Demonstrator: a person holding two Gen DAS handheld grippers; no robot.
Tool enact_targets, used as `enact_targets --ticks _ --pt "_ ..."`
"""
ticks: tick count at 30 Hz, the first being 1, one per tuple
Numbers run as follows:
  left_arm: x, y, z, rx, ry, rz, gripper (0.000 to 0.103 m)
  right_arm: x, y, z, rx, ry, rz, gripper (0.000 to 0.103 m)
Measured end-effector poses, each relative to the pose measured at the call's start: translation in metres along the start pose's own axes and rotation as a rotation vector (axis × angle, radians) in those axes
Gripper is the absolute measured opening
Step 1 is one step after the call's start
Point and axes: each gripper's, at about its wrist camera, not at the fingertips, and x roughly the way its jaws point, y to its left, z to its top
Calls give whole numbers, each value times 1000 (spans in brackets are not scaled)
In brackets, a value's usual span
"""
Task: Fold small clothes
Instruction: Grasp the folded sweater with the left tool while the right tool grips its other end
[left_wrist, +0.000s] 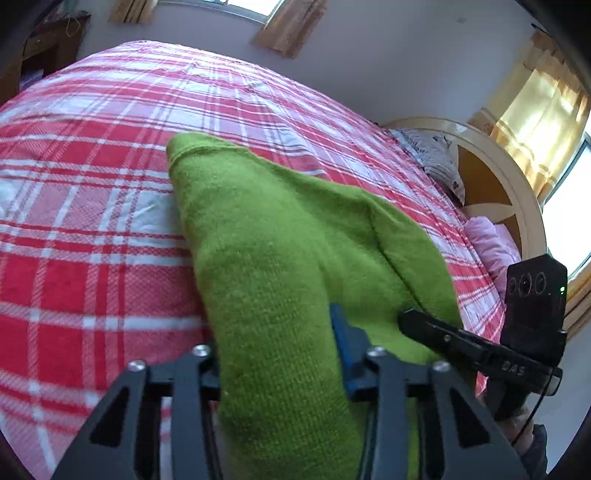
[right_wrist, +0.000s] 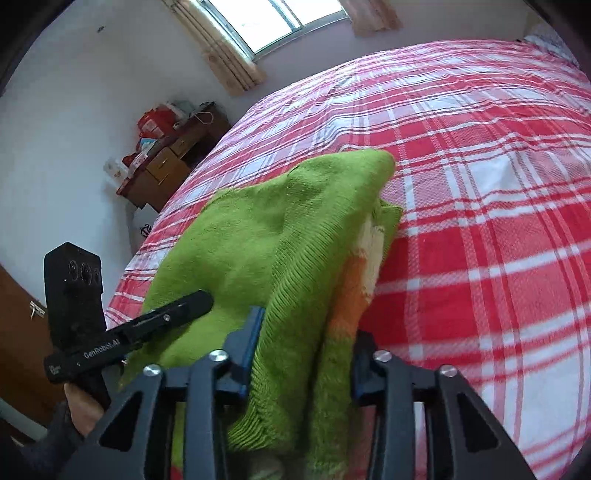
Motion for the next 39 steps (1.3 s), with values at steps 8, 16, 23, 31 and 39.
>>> enact_targets --ticks 8,16,23,31,39 --pt "-68 -18 -57 10 158 37 39 -50 39 -64 63 110 125 33" --pt "-97 10 -120 -82 169 38 75 -71 57 -148 61 128 138 42" --pt "-83 1 -118 -42 71 51 87 -65 57 -148 19 -2 52 68" --pt "-79 -9 -123 31 11 62 57 -57 71 -147 -53 -36 -2 45" --pt "-104 -27 -125 103 -38 174 39 -72 133 -155 -232 -95 -170 36"
